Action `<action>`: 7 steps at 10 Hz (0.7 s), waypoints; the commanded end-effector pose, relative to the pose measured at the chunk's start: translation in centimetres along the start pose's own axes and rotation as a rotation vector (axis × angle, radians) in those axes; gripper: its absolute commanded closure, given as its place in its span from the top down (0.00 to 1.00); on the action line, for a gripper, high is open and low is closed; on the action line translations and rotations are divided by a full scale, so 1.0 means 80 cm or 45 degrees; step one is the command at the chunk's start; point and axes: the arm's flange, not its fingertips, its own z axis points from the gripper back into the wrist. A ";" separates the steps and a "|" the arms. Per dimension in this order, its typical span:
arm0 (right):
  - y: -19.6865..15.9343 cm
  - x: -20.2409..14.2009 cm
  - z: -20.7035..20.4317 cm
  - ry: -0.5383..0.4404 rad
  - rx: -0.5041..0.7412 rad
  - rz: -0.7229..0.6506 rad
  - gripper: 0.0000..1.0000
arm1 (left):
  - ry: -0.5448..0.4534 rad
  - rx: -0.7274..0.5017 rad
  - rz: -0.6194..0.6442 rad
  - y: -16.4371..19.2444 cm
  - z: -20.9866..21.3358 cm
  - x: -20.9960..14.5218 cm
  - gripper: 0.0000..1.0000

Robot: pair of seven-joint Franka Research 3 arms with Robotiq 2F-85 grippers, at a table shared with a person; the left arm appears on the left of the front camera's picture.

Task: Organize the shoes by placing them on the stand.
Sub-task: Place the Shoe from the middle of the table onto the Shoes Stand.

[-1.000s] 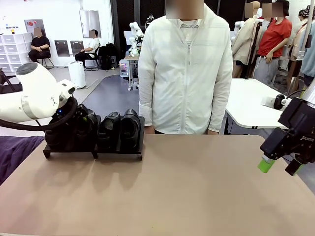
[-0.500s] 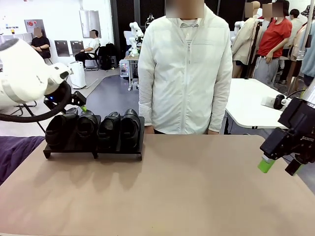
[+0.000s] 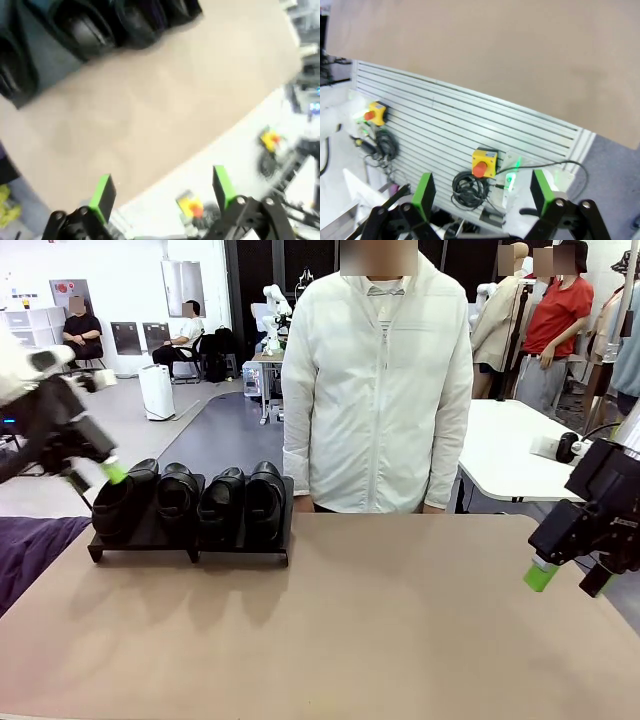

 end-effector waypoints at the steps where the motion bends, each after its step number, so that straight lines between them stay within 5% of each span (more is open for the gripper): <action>1: -0.001 0.001 0.006 0.009 0.000 0.012 1.00 | -0.060 -0.034 0.034 0.003 0.004 -0.091 1.00; 3: -0.001 0.001 0.006 0.009 0.000 0.012 1.00 | -0.102 -0.114 0.059 0.000 -0.047 -0.168 1.00; 5: -0.001 0.001 0.006 0.009 0.000 0.012 1.00 | -0.232 -0.174 -0.001 0.015 -0.079 -0.188 1.00; 6: -0.001 0.001 0.006 0.009 0.000 0.012 1.00 | -0.058 -0.124 0.068 0.003 -0.046 -0.171 1.00; 7: -0.001 0.001 0.006 0.009 0.000 0.012 1.00 | -0.058 -0.124 0.068 0.003 -0.046 -0.171 1.00</action>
